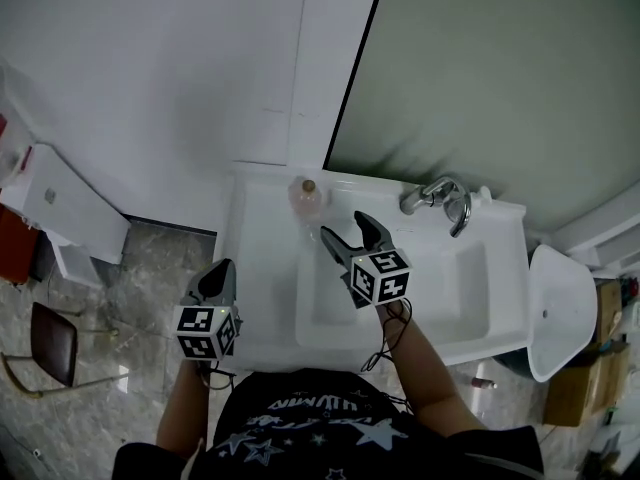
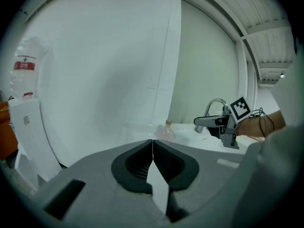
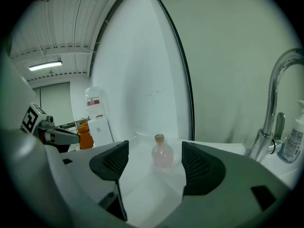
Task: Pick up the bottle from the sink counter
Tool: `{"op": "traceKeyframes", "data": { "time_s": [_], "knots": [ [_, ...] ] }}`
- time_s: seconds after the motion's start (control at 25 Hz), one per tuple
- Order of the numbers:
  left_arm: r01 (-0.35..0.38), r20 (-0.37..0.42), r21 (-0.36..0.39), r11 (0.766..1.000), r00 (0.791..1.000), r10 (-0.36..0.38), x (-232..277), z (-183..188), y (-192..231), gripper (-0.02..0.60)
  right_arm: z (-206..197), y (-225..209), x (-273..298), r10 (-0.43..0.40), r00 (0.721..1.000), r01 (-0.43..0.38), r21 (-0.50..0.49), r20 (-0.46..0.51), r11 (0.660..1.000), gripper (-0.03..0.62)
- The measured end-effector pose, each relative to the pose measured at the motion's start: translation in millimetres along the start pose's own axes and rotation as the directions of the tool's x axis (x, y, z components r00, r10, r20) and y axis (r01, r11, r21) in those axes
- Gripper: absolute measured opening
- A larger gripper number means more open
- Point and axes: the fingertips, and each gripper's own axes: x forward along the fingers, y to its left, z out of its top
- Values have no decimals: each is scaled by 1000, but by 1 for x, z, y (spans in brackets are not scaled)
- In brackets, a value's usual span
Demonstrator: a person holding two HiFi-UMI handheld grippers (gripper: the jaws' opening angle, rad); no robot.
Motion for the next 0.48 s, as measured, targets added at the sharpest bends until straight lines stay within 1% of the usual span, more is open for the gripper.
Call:
{"op": "traceKeyframes", "data": {
  "time_s": [0.24,0.36,0.48],
  "knots": [
    [22,28,7,1000,999,-22,35,23,22,20,14,-6,44,-18,1000,17,-36,-25,999,333],
    [30,27,19,999,999,-31,52,26,30,20,11,-9,67,-24,998,21,-57,-54,998,328],
    [38,25,7,999,999,-38,65,24,35,20,3,-11,86,-27,996,21,-74,-82,997,325]
  ]
}}
